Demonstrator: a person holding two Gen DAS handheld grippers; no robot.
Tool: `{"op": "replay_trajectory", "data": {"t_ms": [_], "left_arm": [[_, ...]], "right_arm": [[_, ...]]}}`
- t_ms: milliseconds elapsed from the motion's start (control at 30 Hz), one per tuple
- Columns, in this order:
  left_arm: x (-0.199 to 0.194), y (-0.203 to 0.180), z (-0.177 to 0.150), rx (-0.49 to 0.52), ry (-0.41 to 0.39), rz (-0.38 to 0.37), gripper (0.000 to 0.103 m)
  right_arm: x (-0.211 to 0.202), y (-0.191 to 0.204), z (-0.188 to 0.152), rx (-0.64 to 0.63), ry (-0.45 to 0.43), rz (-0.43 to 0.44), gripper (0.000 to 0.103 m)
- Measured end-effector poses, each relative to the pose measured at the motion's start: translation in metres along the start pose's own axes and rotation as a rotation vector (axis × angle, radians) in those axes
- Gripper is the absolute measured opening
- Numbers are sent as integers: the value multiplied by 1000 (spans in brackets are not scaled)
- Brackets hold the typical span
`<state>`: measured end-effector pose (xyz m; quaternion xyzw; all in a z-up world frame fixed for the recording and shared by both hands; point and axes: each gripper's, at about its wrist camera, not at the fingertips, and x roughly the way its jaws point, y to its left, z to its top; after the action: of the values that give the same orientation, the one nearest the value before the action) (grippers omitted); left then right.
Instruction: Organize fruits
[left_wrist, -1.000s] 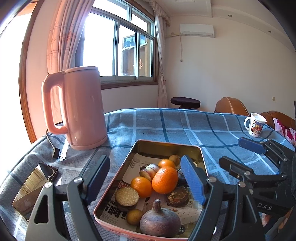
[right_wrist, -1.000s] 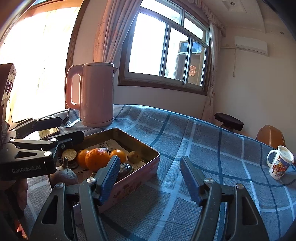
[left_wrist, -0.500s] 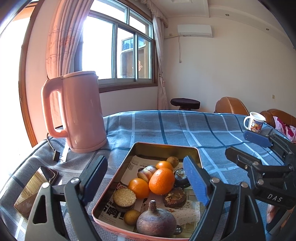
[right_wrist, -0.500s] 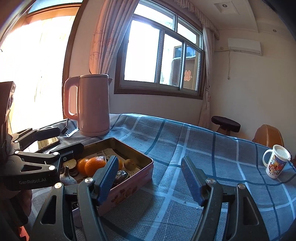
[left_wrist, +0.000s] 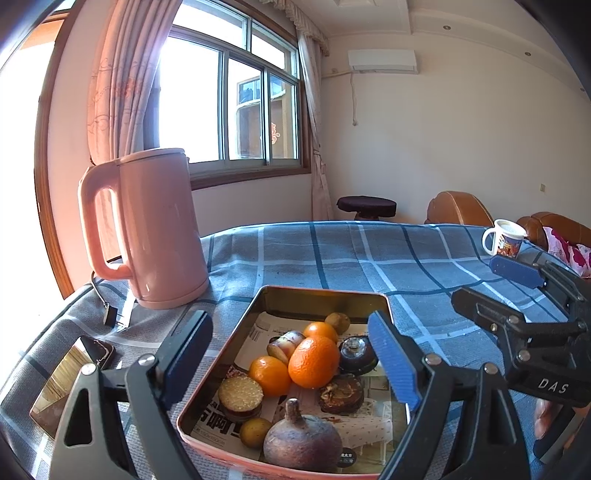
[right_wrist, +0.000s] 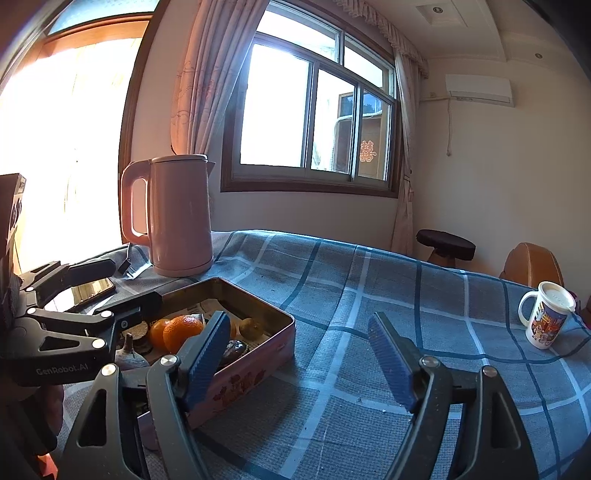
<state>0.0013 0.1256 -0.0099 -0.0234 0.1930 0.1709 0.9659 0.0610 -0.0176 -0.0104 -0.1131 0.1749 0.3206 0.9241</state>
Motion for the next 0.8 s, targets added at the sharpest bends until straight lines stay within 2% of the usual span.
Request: {"op": "replay_trajectory", "data": {"t_ms": [333,800], "left_arm": [[-5,-4,2,8,-20,11,103],[-12,-15,8,31,-46,7,103]], "right_arm": [[-6,-9,-3,14,-1,-14,78],[-21,-19,-2,1,-27,-65,79]]}}
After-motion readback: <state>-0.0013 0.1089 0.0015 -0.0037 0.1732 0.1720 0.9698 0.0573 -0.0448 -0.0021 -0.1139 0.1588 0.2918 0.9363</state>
